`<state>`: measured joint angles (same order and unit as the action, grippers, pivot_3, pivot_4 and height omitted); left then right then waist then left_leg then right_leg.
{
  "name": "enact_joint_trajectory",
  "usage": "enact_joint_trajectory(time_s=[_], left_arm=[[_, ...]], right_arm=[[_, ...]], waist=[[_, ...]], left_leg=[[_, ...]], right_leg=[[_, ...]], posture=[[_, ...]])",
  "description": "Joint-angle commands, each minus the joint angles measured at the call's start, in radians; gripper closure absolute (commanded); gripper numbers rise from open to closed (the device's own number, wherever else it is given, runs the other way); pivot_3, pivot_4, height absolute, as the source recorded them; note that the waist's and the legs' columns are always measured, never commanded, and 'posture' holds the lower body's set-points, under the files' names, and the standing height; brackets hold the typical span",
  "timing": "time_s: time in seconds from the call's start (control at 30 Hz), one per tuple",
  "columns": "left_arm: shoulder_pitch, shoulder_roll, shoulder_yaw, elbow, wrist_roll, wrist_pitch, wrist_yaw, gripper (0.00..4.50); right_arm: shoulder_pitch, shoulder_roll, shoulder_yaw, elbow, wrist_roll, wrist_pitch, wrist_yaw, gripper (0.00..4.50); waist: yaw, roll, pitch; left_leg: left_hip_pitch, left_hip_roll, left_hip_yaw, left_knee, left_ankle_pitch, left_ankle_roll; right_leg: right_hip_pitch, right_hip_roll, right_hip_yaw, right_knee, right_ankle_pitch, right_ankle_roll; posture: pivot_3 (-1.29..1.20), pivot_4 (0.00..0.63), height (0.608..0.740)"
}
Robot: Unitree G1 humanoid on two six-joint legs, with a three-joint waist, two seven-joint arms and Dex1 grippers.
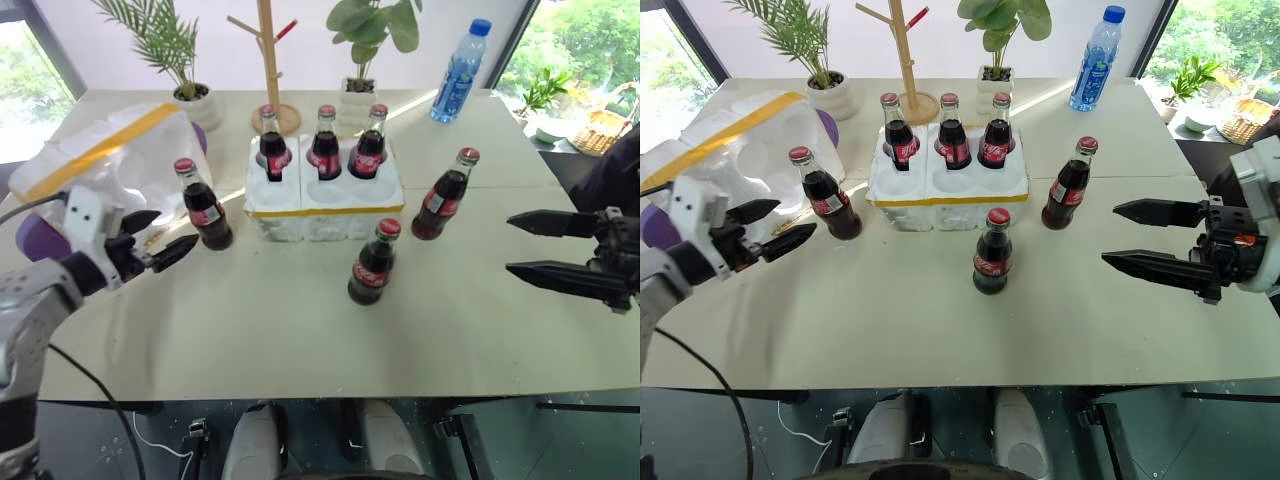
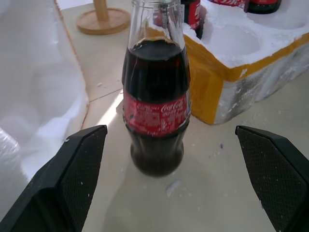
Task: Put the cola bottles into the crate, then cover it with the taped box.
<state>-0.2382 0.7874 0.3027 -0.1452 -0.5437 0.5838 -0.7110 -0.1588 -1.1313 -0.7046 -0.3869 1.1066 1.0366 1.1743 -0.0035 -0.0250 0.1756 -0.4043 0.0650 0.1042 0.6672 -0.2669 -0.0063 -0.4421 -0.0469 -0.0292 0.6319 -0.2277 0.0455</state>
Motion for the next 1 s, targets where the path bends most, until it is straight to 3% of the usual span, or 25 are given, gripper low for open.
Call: enact_joint_trajectory(time_s=[0.03, 0.37, 0.47, 0.5, 0.53, 0.77, 0.9, 1.0], left_arm=[[-0.093, -0.024, -0.069, 0.116, 0.067, -0.078, -0.024, 0.03], [-0.283, -0.142, -0.178, 0.398, 0.182, -0.22, -0.058, 0.03], [-0.284, -0.153, -0.173, 0.395, 0.183, -0.234, -0.073, 0.88], [-0.281, -0.151, -0.165, 0.383, 0.176, -0.226, -0.08, 1.36], [-0.275, -0.142, -0.154, 0.365, 0.162, -0.21, -0.091, 1.71], [-0.241, 0.049, -0.086, 0.161, 0.021, -0.011, -0.275, 1.69], [-0.355, 0.167, -0.072, 0.118, -0.123, 0.158, -0.409, 1.69], [-0.502, 0.151, -0.103, 0.181, -0.143, 0.185, -0.43, 1.69]], right_arm=[[-0.056, -0.025, -0.059, -0.031, 0.139, 0.051, -0.093, 0.0], [-0.099, -0.028, -0.033, -0.053, 0.243, 0.056, -0.219, 0.0], [-0.107, -0.029, -0.017, -0.056, 0.249, 0.046, -0.231, 0.0], [-0.111, -0.029, -0.012, -0.055, 0.251, 0.043, -0.234, 0.0], [-0.117, -0.029, -0.005, -0.054, 0.251, 0.039, -0.236, 0.0], [-0.154, -0.029, 0.031, -0.039, 0.242, 0.009, -0.253, 0.0], [-0.179, -0.03, 0.06, -0.015, 0.269, 0.023, -0.291, 0.0], [-0.177, -0.023, 0.077, -0.034, 0.223, -0.01, -0.282, 0.0]], waist=[[0.0, 0.0, 0.0], [0.011, -0.001, 0.0], [0.012, -0.001, 0.0], [0.012, -0.002, 0.0], [0.013, -0.001, 0.0], [0.009, -0.005, 0.002], [0.016, -0.006, 0.003], [0.023, -0.006, 0.003]], left_leg=[[0.0, 0.0, 0.0, 0.0, 0.0, 0.0], [-0.001, 0.0, 0.0, 0.0, 0.0, 0.0], [-0.001, 0.0, 0.0, 0.0, 0.0, 0.0], [-0.001, 0.0, 0.0, 0.0, 0.0, 0.0], [-0.002, 0.0, 0.0, 0.001, 0.0, 0.0], [-0.003, 0.0, -0.001, 0.001, 0.0, 0.0], [-0.003, 0.001, -0.001, 0.001, 0.0, 0.0], [-0.004, -0.001, 0.0, 0.002, 0.001, -0.001]], right_leg=[[0.0, 0.0, 0.0, 0.0, 0.0, 0.0], [0.0, 0.0, 0.0, 0.0, 0.002, 0.003], [0.0, 0.0, 0.0, 0.0, 0.002, 0.003], [0.0, 0.0, 0.0, 0.0, 0.002, 0.004], [0.0, 0.0, 0.0, 0.0, 0.002, 0.004], [-0.002, 0.0, -0.001, 0.0, 0.002, 0.004], [-0.002, 0.0, -0.001, 0.0, 0.002, 0.004], [-0.001, -0.001, -0.003, 0.0, 0.001, 0.002]], posture=[[0.0, 0.15, 0.74], [0.0, 0.15, 0.74], [0.0, 0.15, 0.74], [0.0, 0.15, 0.74], [0.0, 0.15, 0.74], [0.0, 0.15, 0.74], [0.0, 0.15, 0.74], [0.0, 0.15, 0.74]])
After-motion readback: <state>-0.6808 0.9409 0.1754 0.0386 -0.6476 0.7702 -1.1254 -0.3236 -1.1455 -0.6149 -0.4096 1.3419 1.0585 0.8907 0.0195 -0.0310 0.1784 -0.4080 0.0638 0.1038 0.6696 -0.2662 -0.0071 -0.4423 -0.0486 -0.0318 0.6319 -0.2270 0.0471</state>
